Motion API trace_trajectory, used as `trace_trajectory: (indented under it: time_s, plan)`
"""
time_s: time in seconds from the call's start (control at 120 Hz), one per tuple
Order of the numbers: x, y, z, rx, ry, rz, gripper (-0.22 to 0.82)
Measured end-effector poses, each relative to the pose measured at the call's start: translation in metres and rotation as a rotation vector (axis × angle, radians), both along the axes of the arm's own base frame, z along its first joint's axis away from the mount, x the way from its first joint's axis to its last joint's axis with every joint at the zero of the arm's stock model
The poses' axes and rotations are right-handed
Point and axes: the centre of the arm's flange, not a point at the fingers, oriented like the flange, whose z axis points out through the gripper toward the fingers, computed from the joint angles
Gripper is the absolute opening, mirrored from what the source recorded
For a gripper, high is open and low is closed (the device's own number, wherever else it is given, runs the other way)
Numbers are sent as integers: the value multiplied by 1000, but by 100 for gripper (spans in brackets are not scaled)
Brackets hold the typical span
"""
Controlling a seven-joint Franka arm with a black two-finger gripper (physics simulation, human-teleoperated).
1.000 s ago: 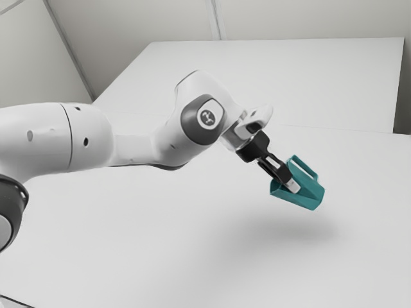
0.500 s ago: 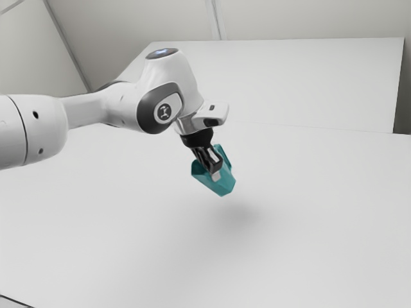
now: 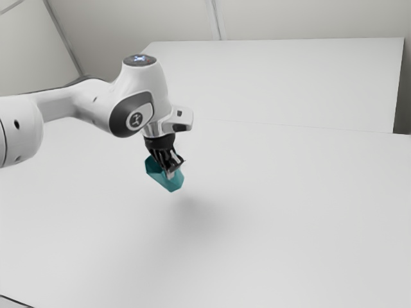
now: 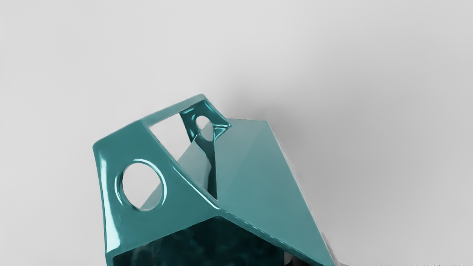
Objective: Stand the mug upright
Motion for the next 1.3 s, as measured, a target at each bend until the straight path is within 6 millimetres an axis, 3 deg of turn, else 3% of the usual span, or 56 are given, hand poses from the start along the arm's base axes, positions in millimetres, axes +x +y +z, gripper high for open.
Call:
trace_trajectory:
  time_s: [0.075,0.225,0.45,0.733,1.108,1.3]
  plan:
    - [-11,5,-8,13,2,17,-18]
    - [-33,-12,-16,25,-4,7,-18]
    - [-53,-5,-26,28,-16,58,-18]
    - [-65,-3,-48,35,0,112,-18]
    - [-64,1,-60,43,-15,163,-18]
    - [-64,0,-59,39,-23,180,-7]
